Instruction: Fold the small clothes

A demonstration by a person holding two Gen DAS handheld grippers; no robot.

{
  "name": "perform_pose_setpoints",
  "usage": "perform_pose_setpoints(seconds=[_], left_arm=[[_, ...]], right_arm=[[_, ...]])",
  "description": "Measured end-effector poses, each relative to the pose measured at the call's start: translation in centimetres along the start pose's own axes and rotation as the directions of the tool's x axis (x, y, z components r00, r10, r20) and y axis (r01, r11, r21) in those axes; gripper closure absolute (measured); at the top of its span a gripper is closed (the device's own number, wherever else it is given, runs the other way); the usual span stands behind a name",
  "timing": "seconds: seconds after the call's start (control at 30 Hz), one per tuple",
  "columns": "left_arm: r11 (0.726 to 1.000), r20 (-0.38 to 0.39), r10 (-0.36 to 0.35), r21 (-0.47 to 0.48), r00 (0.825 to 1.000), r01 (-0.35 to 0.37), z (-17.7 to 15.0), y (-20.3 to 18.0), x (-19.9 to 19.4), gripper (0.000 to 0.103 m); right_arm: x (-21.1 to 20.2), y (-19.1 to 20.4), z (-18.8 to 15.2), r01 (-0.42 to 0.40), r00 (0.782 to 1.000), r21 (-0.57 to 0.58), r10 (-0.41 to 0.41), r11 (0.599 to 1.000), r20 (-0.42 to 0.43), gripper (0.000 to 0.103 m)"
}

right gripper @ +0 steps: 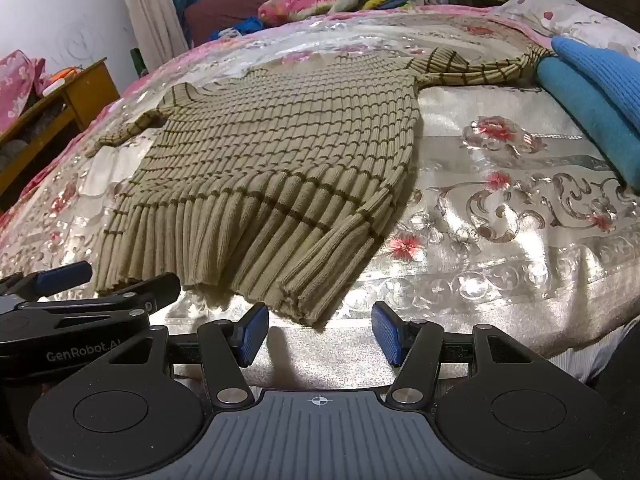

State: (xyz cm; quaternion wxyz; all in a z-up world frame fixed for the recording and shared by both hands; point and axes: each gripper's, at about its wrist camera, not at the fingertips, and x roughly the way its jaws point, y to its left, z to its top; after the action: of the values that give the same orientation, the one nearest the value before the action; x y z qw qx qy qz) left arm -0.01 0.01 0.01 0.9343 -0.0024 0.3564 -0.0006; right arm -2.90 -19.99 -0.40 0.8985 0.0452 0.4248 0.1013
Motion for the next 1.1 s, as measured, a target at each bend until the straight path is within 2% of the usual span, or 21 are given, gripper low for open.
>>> perform_pose_setpoints(seconds=[1.1], left_arm=[[0.999, -0.029, -0.020, -0.036, 0.999, 0.019, -0.22, 0.27, 0.33, 0.000]], right_arm=[[-0.07, -0.03, -0.15, -0.003, 1.000, 0.003, 0.003, 1.000, -0.001, 0.045]])
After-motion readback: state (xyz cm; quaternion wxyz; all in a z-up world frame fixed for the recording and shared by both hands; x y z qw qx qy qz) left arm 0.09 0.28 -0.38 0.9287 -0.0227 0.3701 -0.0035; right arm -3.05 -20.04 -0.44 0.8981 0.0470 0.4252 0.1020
